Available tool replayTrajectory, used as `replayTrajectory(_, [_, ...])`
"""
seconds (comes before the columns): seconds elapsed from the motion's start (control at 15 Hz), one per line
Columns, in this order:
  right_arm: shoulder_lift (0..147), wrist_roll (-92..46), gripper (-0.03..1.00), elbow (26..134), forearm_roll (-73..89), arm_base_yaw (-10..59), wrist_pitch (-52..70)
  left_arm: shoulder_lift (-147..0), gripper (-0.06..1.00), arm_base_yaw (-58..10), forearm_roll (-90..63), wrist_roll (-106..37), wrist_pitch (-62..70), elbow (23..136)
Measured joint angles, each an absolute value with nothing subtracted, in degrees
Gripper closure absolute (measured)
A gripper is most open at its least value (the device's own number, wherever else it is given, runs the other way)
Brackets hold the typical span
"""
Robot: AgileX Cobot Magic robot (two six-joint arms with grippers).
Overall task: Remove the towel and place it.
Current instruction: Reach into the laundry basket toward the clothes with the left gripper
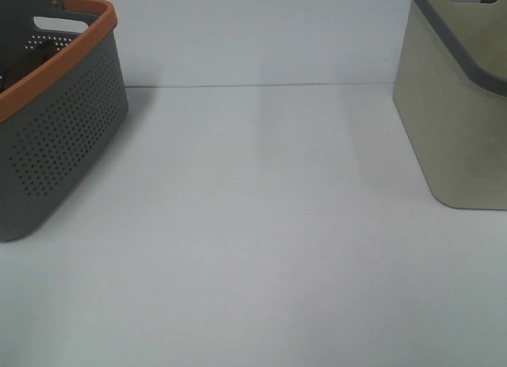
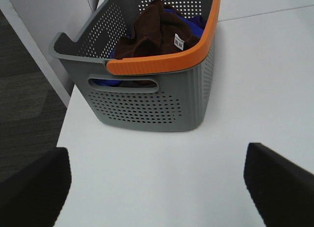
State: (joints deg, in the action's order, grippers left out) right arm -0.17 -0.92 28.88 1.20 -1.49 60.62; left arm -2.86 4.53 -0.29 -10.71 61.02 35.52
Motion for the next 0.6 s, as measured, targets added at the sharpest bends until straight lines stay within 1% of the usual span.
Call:
replayTrajectory(0.27, [-0.17, -0.92, 0.16, 28.88, 1.2, -1.49, 60.62, -17.53, 0.04, 4.53, -1.89, -15.93, 64.97, 45.95])
replayTrajectory(0.33, [-0.17, -0.92, 0.16, 28.88, 1.2, -1.49, 60.62, -27.44, 0.04, 4.53, -4.64, -21.37, 67.04, 51.28])
replayTrajectory(0.6, [-0.17, -0.92, 0.16, 28.88, 1.2, -1.49, 60.62, -45.49, 0.04, 4.53, -7.73, -26.81, 68.07, 59.99])
